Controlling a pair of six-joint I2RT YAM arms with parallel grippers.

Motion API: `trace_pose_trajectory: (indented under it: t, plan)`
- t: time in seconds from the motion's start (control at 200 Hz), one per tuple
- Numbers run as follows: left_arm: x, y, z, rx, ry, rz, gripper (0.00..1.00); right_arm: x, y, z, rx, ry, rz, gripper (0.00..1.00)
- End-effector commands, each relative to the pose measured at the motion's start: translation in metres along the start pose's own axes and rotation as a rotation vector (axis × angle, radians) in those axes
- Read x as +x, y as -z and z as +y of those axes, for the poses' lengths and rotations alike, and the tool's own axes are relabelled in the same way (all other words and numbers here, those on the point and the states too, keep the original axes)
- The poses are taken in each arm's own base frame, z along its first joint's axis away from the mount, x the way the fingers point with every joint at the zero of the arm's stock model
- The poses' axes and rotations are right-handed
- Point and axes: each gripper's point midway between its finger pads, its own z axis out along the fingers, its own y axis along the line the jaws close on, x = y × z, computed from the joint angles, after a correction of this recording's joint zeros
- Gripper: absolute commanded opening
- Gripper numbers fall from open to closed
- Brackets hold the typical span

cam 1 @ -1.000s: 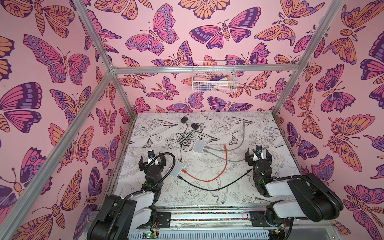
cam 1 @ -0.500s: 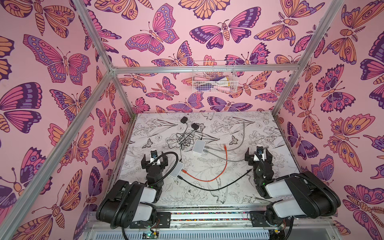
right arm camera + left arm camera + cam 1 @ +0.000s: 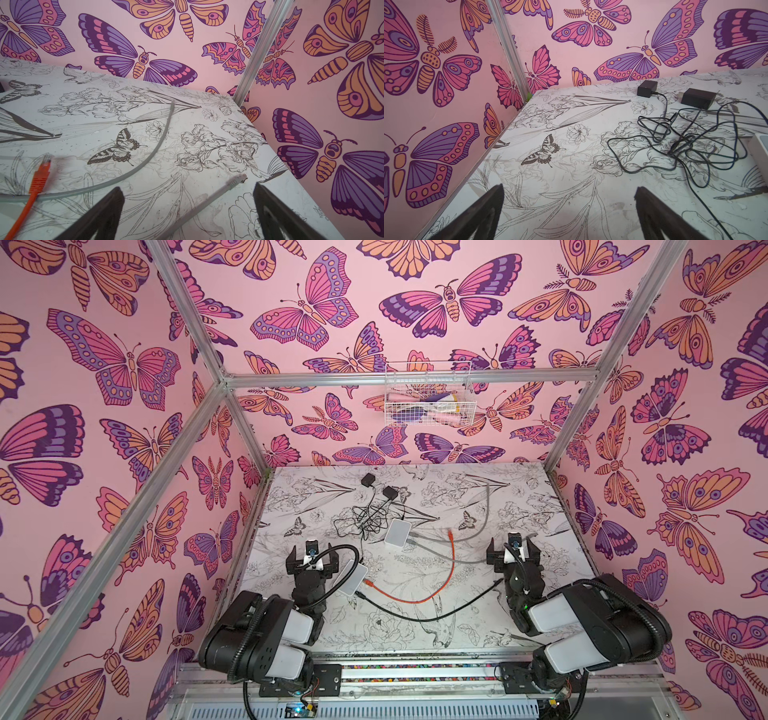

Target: Insert the plug into the switch port

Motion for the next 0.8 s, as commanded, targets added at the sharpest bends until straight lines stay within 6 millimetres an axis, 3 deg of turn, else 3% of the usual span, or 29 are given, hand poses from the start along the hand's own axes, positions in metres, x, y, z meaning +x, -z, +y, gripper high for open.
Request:
trace_pose_trajectory:
  t: [0.0, 0.195, 0.35, 0.791]
  plan:
    - [-0.010, 0.005, -0.001, 0.028, 0.015, -0.046, 1.00, -0.013, 0.003, -0.001, -0.011, -0.019, -0.051, 0.99]
    - [-0.004, -0.004, -0.006, 0.032, -0.008, -0.020, 1.00, -0.005, -0.002, -0.007, 0.038, -0.026, -0.019, 0.99]
    - [0.009, -0.018, -0.023, 0.097, -0.059, 0.021, 1.00, 0.000, -0.007, -0.014, 0.065, -0.055, -0.004, 0.99]
    - [0.015, -0.028, -0.024, 0.129, -0.038, 0.039, 1.00, 0.005, -0.016, -0.022, 0.060, -0.106, 0.008, 0.99]
